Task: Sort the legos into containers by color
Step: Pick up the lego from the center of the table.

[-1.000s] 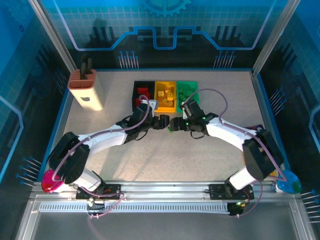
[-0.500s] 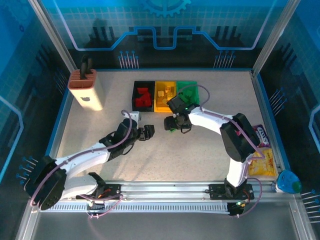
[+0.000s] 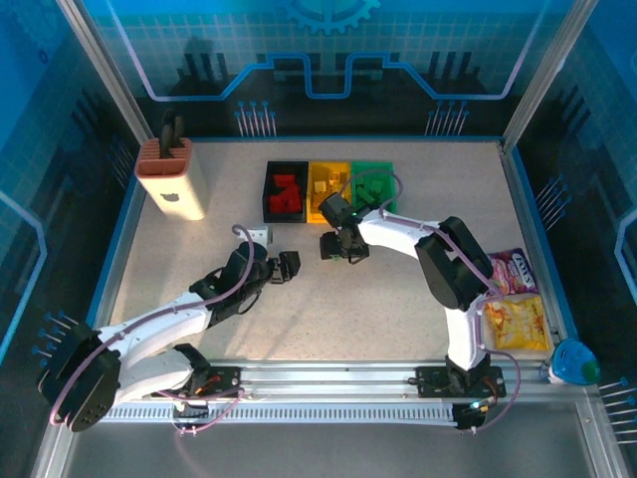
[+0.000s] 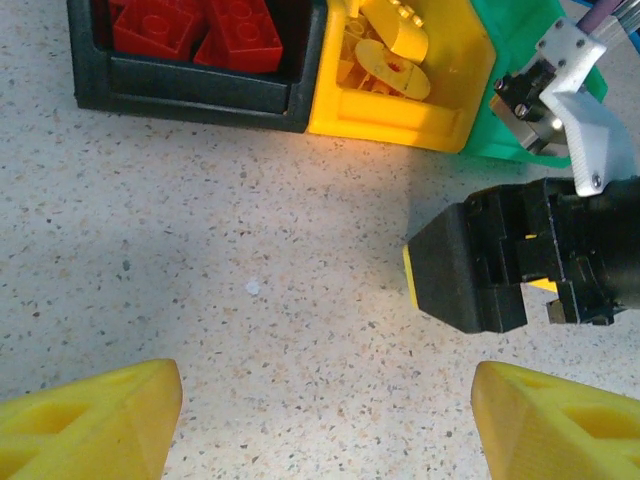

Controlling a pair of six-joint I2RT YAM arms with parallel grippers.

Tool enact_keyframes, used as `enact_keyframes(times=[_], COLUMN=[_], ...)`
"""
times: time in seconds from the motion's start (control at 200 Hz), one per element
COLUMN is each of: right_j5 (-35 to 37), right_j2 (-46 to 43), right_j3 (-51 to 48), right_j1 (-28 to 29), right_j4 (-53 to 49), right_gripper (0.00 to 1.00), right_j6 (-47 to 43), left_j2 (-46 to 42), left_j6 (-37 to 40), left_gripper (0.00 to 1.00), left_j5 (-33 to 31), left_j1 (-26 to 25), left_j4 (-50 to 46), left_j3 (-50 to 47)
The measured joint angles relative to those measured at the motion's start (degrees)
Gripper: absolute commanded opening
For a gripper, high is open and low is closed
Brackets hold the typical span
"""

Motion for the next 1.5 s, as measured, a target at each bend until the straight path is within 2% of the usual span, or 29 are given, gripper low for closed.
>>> enact_keyframes(times=[0.12,0.435,0.605,0.795,1.076,1.501], right_j5=[0.59,1.44,1.46,2.16,2.97,2.80], right_j2=[2.29,6.19,8.22,9.99,10.36,2.69], right_j3=[3.50,8.79,12.35,15.32,15.80,4.00], right_j1=[0.00,0.24,0.28,0.57,1.44,2.93], right_j4=[-1.40,-4.57,-8.09,-11.13,-10.32,-3.10], right_gripper=[0.76,0.86,0.86,0.80,0.63,0.59], right_j6=[-0.15,-0.20,-0.20,-1.14,-3.87,-7.17], left_j2=[-0.24,-0.68,-0.92,-0.92,-0.81,0.44], left_j6=[-0.02,0.00,0.02,0.02,0.04,0.04], left_gripper=[0.76,0.77,0.77,0.77,0.76,0.75], left_j5=[-0.24,-0.44,-0.44,-0.44,-0.42,-0.37], left_j1=[0.00,0.00,0.00,0.00,0.00,0.00], left_j4=[-0.20,-0.33,-0.33,-0.33,-0.33,-0.28], left_j3=[-0.39,-0.48,-0.48,-0.48,-0.48,-0.46])
